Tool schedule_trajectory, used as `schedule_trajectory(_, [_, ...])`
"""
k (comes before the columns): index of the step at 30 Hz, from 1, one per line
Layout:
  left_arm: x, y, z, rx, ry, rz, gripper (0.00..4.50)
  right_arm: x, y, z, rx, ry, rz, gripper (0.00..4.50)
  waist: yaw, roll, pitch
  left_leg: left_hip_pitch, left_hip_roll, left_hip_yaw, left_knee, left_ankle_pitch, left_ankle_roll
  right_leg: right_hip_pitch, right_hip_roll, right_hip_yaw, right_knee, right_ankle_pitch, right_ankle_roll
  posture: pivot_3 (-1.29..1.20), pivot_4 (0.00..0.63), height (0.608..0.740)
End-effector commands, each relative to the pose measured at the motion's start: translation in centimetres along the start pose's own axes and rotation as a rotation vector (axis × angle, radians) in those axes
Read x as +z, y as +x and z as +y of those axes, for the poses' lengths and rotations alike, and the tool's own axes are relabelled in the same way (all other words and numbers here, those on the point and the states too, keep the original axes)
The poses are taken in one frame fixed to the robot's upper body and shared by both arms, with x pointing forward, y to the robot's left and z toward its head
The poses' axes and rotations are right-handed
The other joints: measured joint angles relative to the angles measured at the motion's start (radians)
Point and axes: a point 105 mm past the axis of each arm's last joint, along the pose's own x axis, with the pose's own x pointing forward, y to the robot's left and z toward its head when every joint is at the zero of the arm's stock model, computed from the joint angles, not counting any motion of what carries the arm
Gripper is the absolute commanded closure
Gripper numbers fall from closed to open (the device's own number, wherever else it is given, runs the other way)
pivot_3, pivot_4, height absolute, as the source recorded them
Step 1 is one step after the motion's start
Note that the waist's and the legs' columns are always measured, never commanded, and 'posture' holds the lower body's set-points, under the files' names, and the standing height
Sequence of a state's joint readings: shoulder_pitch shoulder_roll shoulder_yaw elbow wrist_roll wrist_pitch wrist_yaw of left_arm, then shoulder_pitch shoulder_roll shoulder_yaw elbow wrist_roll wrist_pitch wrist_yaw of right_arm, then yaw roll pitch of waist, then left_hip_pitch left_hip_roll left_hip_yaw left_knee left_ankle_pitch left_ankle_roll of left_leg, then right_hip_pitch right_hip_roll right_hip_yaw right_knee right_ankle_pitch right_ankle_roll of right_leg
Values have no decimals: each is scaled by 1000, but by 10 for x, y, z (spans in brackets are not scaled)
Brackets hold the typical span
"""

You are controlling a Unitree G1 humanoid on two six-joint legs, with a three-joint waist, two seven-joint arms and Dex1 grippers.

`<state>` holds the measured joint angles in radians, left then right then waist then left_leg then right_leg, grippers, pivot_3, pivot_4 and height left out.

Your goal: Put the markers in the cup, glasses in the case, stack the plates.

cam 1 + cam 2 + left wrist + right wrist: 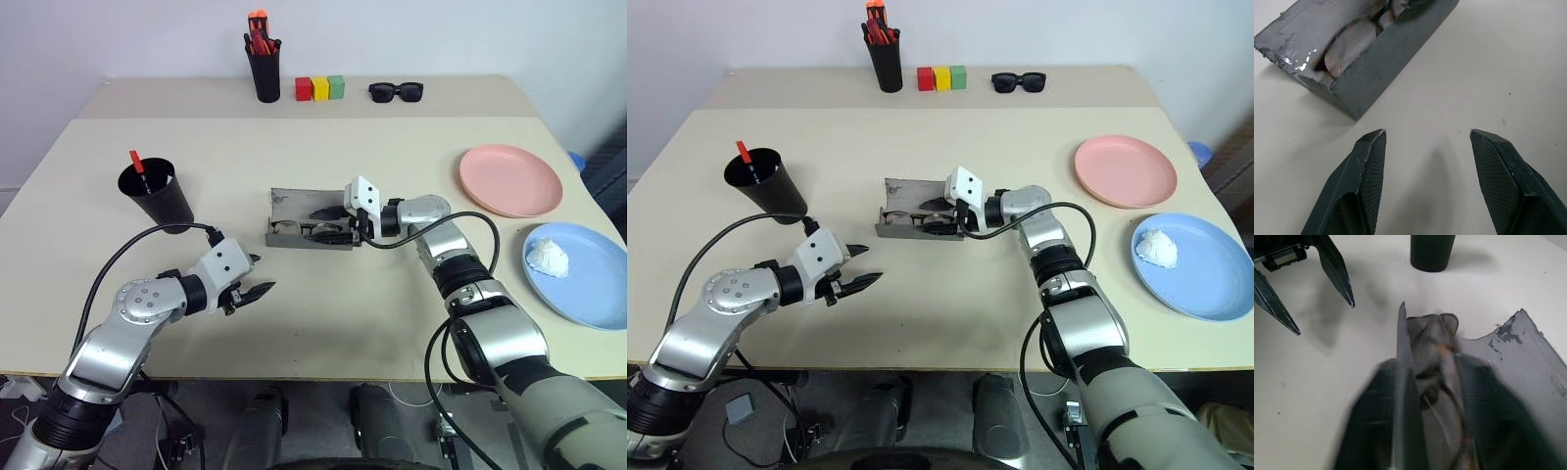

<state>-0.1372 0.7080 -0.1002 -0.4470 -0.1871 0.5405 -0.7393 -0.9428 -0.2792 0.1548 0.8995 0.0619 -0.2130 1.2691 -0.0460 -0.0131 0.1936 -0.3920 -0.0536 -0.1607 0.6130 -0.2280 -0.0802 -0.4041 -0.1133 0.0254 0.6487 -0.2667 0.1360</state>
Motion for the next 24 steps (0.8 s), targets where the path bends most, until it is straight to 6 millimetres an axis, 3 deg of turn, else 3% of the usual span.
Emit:
schedule_trajectory(1, [11,-5,5,26,36,-36,1715,15,-5,-10,-41,-50,-33,506,0,0,0,0,0,0,0,0,0,0,0,0,0,0,0,0,150,740])
schedule_trajectory(2, [13,-5,6,33,37,-43,1715,19,-8,-13,-58,-37,-57,58,0,0,0,0,0,0,0,0,0,0,0,0,0,0,0,0,150,740])
schedule_trajectory(5, [17,-4,10,48,35,-67,1715,27,-18,-16,-79,-8,-108,58,1,0,0,0,0,0,0,0,0,0,0,0,0,0,0,0,150,740])
schedule_trajectory(9, [32,-6,24,81,-7,-131,1715,35,-60,-11,-142,15,-154,58,15,0,0,-1,0,-2,0,0,0,1,0,0,0,0,0,0,150,740])
schedule_trajectory(11, [33,-6,25,82,-12,-134,1715,36,-66,-7,-151,22,-149,58,14,0,0,-1,-1,-1,1,0,0,1,0,0,-1,0,0,0,150,740])
schedule_trajectory(12, [33,-7,25,78,-10,-133,1715,35,-73,-3,-163,34,-145,58,7,0,0,-1,-1,-1,1,0,0,1,0,0,-1,0,0,0,150,740])
schedule_trajectory(15, [34,-17,26,37,-29,-141,1715,14,-131,24,-283,90,-54,58,14,0,0,0,0,-1,0,0,0,1,0,0,-1,0,0,0,150,740])
schedule_trajectory(20, [42,-32,37,-2,-64,-158,1715,-4,-168,55,-414,160,42,58,17,0,0,-1,0,3,1,-1,2,0,-2,1,-2,-1,1,0,150,740])
schedule_trajectory(23, [52,-36,53,1,-81,-175,2528,-12,-179,65,-482,180,82,0,20,0,0,1,0,4,2,-1,2,2,-1,1,-1,0,0,0,150,740])
schedule_trajectory(24, [56,-35,61,8,-82,-179,2996,-13,-181,69,-502,190,81,0,20,0,0,2,0,4,3,-1,2,4,-1,1,-1,0,0,0,150,740])
